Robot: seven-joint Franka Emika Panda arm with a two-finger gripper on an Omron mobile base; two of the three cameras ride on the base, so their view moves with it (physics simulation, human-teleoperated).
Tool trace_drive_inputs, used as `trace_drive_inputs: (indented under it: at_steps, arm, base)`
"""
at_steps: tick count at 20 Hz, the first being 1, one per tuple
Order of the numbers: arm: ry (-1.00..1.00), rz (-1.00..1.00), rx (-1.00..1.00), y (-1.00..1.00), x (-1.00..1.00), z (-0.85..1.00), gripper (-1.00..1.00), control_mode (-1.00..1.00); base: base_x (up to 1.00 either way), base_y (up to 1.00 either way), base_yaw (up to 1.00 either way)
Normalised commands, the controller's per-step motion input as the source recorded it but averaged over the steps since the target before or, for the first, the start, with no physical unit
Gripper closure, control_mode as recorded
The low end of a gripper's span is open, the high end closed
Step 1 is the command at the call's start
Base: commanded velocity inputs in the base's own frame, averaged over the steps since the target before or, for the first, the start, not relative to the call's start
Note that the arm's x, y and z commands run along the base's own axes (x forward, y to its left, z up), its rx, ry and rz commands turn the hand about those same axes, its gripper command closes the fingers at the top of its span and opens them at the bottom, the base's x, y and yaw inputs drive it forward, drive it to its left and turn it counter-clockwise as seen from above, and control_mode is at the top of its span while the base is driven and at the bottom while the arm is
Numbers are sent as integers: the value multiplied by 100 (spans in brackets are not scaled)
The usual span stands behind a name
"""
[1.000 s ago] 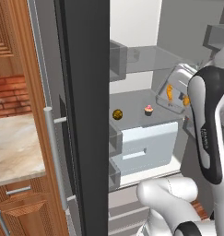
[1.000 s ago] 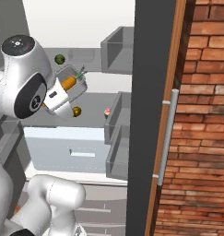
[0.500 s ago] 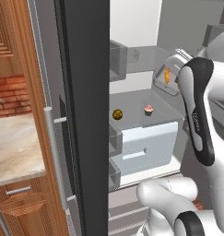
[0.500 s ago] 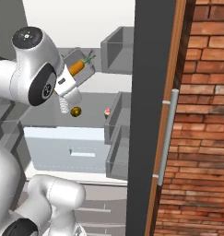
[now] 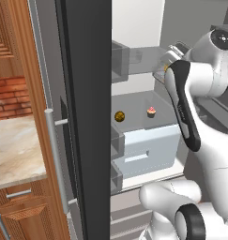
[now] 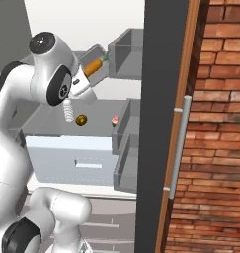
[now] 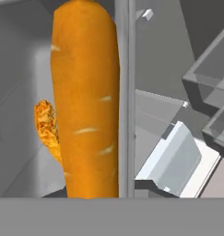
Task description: Place the tupperware on the top shelf of the fridge. Make space for the tupperware among the existing items by rearranging them on the shelves if needed. Close the fridge door when finished.
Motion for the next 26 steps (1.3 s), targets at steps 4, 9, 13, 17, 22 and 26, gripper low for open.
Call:
trace_drive_inputs:
  at_steps: [4, 9, 13, 17, 22, 26]
  arm:
    - [0, -7, 4, -1, 59, 37, 100, -100]
    - [0, -9, 3, -17, 63, 15, 100, -100]
    - [1, -8, 1, -22, 76, 0, 100, -100]
    - [1, -6, 1, -23, 80, 0, 100, -100]
    - [4, -5, 1, -21, 77, -1, 100, -100]
    - [9, -5, 0, -3, 78, -16, 100, -100]
  base:
    - [0, 0, 0]
    - [0, 0, 0]
    - [0, 0, 0]
    - [0, 0, 0]
    - [0, 0, 0]
    - [0, 0, 0]
